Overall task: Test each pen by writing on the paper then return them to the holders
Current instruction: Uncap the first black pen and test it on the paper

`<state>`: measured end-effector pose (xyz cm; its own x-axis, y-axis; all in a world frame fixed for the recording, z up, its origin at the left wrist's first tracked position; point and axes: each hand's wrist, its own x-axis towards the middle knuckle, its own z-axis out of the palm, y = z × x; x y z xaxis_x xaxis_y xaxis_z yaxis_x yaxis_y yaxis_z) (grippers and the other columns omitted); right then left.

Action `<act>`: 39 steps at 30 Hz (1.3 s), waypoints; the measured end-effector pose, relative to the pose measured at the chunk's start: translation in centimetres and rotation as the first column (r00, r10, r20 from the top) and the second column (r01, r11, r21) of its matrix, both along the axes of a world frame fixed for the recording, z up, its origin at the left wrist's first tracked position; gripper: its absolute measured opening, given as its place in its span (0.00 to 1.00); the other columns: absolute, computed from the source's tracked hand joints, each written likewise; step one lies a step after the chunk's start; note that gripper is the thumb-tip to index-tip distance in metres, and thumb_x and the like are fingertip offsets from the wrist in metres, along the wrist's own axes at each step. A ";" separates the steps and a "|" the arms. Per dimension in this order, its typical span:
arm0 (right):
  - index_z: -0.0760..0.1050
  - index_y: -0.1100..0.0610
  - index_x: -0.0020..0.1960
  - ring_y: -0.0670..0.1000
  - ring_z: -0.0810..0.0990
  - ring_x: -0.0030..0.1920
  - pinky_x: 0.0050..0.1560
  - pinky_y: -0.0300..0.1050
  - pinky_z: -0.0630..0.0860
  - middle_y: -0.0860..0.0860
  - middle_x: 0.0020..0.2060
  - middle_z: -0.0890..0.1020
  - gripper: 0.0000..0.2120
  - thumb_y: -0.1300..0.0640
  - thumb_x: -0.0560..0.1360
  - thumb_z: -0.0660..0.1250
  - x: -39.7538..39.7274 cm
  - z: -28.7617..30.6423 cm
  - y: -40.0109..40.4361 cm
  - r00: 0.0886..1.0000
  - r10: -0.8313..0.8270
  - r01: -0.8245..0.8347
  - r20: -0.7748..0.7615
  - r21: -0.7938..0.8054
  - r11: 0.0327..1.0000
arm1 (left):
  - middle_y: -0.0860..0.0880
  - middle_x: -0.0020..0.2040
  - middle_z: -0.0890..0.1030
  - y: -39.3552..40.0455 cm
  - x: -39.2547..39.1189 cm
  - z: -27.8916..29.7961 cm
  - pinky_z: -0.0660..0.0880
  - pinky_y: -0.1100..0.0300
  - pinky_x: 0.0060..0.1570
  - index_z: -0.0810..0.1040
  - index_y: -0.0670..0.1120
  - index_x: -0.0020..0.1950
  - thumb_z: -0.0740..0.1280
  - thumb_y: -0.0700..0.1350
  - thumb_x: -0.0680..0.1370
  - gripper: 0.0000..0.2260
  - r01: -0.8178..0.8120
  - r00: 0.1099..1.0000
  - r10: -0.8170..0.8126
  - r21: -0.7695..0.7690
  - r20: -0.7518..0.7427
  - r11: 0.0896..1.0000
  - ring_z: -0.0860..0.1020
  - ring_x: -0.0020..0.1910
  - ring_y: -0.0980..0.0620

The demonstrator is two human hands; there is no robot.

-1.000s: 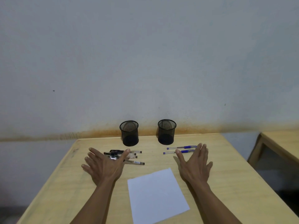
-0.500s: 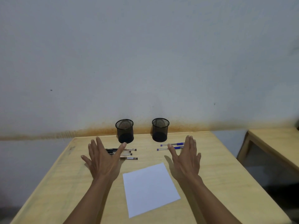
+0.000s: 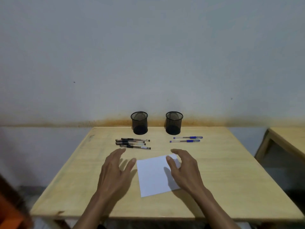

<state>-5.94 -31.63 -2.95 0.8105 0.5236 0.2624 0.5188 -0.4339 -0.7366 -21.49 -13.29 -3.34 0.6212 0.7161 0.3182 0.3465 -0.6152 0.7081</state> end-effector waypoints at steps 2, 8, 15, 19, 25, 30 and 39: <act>0.76 0.49 0.67 0.47 0.75 0.66 0.64 0.41 0.70 0.45 0.65 0.80 0.18 0.45 0.80 0.65 -0.6 -0.2 1.4 0.999 0.039 -0.038 0.015 -0.045 0.998 | 0.55 0.72 0.69 -0.8 -0.8 -0.8 0.69 0.60 0.62 0.70 0.57 0.72 0.66 0.62 0.76 0.25 0.029 0.998 -0.030 -0.012 -0.056 0.999 0.71 0.63 0.59; 0.79 0.53 0.65 0.51 0.77 0.63 0.62 0.44 0.72 0.49 0.62 0.82 0.15 0.49 0.80 0.65 0.7 -0.5 8.0 0.991 0.134 -0.131 0.024 -0.122 0.984 | 0.57 0.80 0.56 1.2 0.2 -3.6 0.43 0.49 0.77 0.60 0.61 0.77 0.53 0.69 0.78 0.29 0.280 0.892 -0.208 0.128 -0.402 0.951 0.49 0.79 0.59; 0.83 0.54 0.52 0.56 0.80 0.45 0.38 0.45 0.72 0.53 0.47 0.84 0.10 0.49 0.78 0.66 3.7 -1.9 14.9 0.991 0.110 -0.081 0.077 -0.314 0.946 | 0.58 0.81 0.49 3.0 0.8 -4.6 0.38 0.42 0.76 0.55 0.64 0.78 0.49 0.74 0.75 0.33 0.407 0.790 -0.249 0.175 -0.561 0.897 0.41 0.79 0.58; 0.84 0.53 0.48 0.54 0.77 0.42 0.38 0.47 0.75 0.52 0.43 0.82 0.11 0.47 0.78 0.67 4.5 -3.0 15.8 0.974 0.097 -0.007 0.206 -0.396 0.918 | 0.58 0.81 0.48 3.4 0.6 -4.8 0.37 0.42 0.76 0.54 0.64 0.78 0.48 0.74 0.75 0.33 0.421 0.789 -0.261 0.180 -0.557 0.889 0.40 0.79 0.59; 0.83 0.56 0.52 0.55 0.78 0.46 0.39 0.48 0.74 0.53 0.46 0.83 0.10 0.51 0.80 0.68 3.8 -2.4 15.5 0.978 0.093 -0.014 0.185 -0.388 0.922 | 0.58 0.81 0.49 3.4 0.5 -5.0 0.37 0.42 0.76 0.56 0.62 0.78 0.48 0.73 0.75 0.33 0.425 0.797 -0.276 0.174 -0.537 0.888 0.40 0.79 0.58; 0.82 0.55 0.50 0.50 0.81 0.44 0.45 0.46 0.78 0.50 0.43 0.84 0.05 0.54 0.79 0.69 2.7 -0.8 11.7 0.999 0.037 -0.038 -0.018 -0.075 0.997 | 0.57 0.81 0.50 3.3 0.3 -5.0 0.38 0.41 0.76 0.55 0.61 0.78 0.48 0.73 0.75 0.33 0.422 0.800 -0.279 0.168 -0.531 0.891 0.41 0.79 0.57; 0.84 0.55 0.48 0.52 0.87 0.43 0.46 0.46 0.83 0.51 0.40 0.87 0.02 0.60 0.76 0.74 0.4 1.8 1.1 0.940 0.050 0.086 -0.336 0.376 0.923 | 0.60 0.77 0.64 2.3 0.0 -4.3 0.49 0.46 0.77 0.63 0.58 0.76 0.59 0.70 0.75 0.33 0.317 0.910 -0.278 0.087 -0.307 0.944 0.58 0.77 0.60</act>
